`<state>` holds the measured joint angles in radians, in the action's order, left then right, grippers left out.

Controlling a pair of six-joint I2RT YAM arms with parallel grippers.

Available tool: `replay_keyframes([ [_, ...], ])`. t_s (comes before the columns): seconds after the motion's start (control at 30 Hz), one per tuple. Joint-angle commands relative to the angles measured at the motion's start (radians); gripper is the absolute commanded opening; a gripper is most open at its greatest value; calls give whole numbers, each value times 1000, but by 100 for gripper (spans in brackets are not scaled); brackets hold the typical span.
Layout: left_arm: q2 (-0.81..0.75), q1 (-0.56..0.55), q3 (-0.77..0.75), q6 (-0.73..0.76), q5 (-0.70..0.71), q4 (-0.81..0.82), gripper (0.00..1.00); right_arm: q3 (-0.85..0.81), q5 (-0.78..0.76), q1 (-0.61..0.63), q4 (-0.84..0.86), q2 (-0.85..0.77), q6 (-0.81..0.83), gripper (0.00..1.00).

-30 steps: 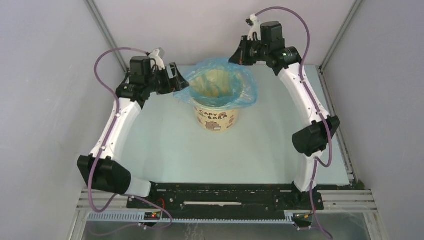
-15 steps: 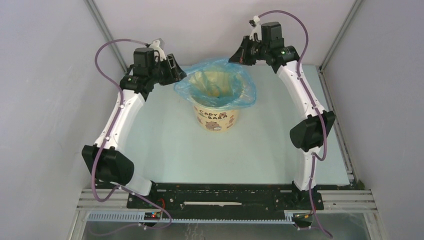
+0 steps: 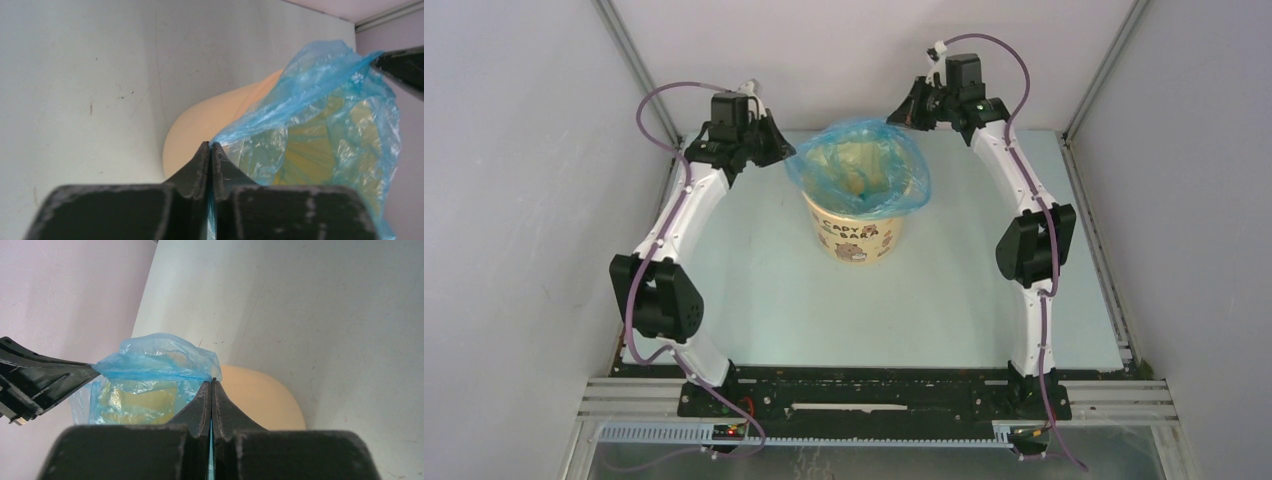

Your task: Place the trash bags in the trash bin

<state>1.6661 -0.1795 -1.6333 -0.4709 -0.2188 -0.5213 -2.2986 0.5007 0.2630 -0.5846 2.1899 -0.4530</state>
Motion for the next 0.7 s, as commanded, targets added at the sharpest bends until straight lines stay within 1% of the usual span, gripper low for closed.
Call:
replay_keyframes([
  [0.0, 19, 11, -86, -37, -17, 66, 0, -25, 17, -20, 127, -3, -74, 0],
  [0.23, 90, 44, -124, -127, -34, 79, 0, -24, 60, -34, 182, 68, -199, 0],
  [0.43, 172, 70, -132, -215, -95, 66, 0, -16, 102, -47, 186, 125, -281, 0],
  [0.53, 198, 78, -129, -232, -132, 21, 0, 3, 125, -50, 168, 130, -288, 0],
  [0.67, 164, 81, -57, -246, -206, 14, 0, 16, 174, -54, 85, 111, -276, 0],
])
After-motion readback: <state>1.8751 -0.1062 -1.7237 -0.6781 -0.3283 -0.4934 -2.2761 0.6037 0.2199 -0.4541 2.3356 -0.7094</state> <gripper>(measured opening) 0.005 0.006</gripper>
